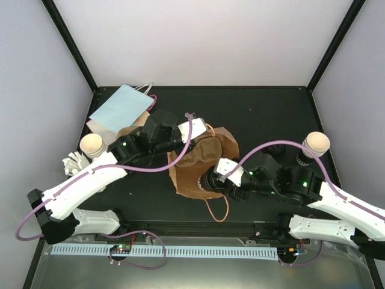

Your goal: Pack the takeout coffee

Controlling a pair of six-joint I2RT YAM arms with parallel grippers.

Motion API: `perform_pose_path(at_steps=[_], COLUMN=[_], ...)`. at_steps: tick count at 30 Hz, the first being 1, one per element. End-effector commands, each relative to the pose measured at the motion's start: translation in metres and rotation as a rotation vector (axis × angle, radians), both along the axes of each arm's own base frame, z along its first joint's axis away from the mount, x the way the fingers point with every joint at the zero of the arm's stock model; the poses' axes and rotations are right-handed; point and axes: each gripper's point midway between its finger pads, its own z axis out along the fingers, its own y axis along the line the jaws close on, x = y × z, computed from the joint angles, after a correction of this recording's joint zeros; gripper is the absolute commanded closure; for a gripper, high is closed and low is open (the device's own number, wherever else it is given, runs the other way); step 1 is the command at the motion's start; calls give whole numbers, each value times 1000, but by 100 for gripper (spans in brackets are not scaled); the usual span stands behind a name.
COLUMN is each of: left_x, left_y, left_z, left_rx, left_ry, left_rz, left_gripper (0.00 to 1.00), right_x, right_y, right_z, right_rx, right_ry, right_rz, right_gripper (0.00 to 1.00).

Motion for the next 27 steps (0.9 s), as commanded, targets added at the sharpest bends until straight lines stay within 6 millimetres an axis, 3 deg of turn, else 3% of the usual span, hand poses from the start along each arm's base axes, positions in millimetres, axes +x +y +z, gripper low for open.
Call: perform_pose_path(at_steps=[1,7,11,16,21,27], left_x=[-20,-38,-45,-47,-42,-32], left_y=[0,-3,-6,-7,-6,-8], left_z=[15,9,4,2,13,34], left_rx=[-60,-97,-110,-115,-115,-108], left_ry=[-21,29,55,64,24,-64], left_rz=[-41,-75,-90,-83,-56,-44], left_gripper=[99,98,98,98,98,99], right_x=[14,19,15,-6,-16,-9], right_y=[-4,13,20,29,30,32], right_z=[-3,-2,-21,-43,-58,-58], right_rx=[-85,-85,-182,-228,-269,-280], right_ry=[-162,-287,-313,-298,-304,-361], right_rz=[-34,-12,34,147,189,176], right_gripper=[50,49,48,47,47,48])
